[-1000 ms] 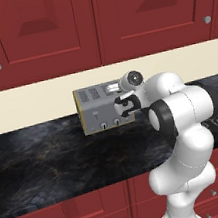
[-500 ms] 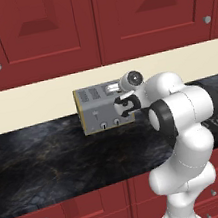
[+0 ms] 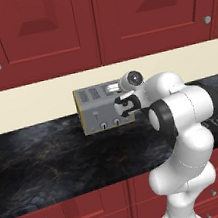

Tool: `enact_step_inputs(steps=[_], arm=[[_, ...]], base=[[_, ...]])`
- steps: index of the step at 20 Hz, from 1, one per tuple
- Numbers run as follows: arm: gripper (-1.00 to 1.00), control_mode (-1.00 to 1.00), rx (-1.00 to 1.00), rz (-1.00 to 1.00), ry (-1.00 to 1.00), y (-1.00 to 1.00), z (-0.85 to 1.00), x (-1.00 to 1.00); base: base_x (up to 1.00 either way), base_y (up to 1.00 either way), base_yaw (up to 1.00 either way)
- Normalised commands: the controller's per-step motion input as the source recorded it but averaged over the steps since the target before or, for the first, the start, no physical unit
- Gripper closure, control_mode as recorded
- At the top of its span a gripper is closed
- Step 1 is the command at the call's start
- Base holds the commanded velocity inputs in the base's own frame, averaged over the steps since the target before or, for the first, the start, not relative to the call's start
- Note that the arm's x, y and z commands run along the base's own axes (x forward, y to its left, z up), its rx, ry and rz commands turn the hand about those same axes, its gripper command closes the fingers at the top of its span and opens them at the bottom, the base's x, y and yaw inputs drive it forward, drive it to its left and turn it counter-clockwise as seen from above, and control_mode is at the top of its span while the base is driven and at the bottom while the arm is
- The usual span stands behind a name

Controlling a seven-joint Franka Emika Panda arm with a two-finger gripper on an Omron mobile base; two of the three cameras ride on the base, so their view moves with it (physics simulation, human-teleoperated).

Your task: Start the toaster. Once the lever pops up, take the bread to the plate on the dining counter.

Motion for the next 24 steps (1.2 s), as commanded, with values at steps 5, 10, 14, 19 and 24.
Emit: enact_step_inputs(steps=[5, 10, 14, 19, 24], arm=[[-1.00, -1.00, 0.00, 0.00, 0.00, 0.00, 0.00, 0.00], [-1.00, -1.00, 0.00, 0.00, 0.00, 0.00, 0.00, 0.00], [-1.00, -1.00, 0.00, 0.00, 0.00, 0.00, 0.00, 0.00], [-1.00, -1.00, 0.00, 0.00, 0.00, 0.00, 0.00, 0.00], [-1.00, -1.00, 0.00, 0.00, 0.00, 0.00, 0.00, 0.00]], base=[[0.00, 0.00, 0.00], [0.00, 0.00, 0.00], [0.00, 0.00, 0.00], [0.00, 0.00, 0.00], [0.00, 0.00, 0.00]])
